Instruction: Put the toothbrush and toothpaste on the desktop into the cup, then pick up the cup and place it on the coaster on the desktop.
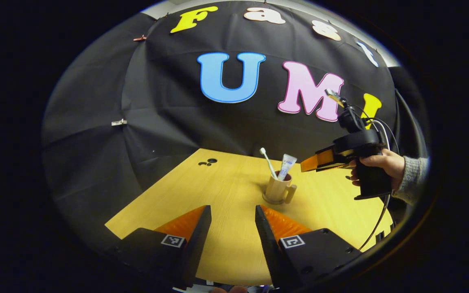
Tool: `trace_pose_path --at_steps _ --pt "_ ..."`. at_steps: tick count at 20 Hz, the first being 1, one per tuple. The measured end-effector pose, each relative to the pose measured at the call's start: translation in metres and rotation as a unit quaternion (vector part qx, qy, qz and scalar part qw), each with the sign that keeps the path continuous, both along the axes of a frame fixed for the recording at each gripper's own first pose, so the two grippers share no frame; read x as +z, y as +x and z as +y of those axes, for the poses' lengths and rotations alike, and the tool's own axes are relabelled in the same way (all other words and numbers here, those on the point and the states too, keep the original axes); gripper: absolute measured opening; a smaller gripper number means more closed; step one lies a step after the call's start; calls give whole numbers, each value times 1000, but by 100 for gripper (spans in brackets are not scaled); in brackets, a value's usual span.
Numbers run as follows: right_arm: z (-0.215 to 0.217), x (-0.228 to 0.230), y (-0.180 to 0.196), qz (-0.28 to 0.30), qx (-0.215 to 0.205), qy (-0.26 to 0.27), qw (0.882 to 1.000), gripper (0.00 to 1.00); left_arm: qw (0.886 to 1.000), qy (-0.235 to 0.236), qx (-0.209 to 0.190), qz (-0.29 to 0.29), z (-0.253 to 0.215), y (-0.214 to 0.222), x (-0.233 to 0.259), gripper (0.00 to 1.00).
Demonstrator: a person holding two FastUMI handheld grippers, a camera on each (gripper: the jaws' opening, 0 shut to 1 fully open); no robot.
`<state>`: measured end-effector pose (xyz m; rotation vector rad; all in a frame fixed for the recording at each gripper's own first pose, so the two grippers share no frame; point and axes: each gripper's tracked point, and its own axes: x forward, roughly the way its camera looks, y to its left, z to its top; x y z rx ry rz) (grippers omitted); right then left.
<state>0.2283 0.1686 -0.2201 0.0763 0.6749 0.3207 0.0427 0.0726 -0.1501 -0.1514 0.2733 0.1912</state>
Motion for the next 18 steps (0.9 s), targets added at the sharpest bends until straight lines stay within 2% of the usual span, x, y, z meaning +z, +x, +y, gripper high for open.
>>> trace_pose_path --at_steps 1,2,5,8,11,12,16,18 --pt "-7 21 -5 -22 -7 7 1000 72 1000 -2 -7 -6 -3 2 12 75" --pt "-15 43 -11 -41 -16 14 999 72 1000 -6 -17 -15 -9 4 25 71" --pt "-33 98 -37 -92 -30 40 994 75 998 -6 -51 -36 -29 13 57 72" --pt "-59 137 -64 -140 -35 30 989 91 994 10 -86 -62 -49 18 88 76" --pt "-83 168 -96 -185 -41 19 982 95 989 35 -108 -97 -64 23 122 80" --pt "-85 177 -106 -196 -43 18 979 98 986 46 -112 -112 -68 22 133 81" --pt "-94 205 -131 -252 -60 -6 966 97 972 86 -138 -168 -87 16 177 85" --pt "-98 220 -143 -277 -70 -12 958 98 963 112 -144 -197 -93 8 195 91"
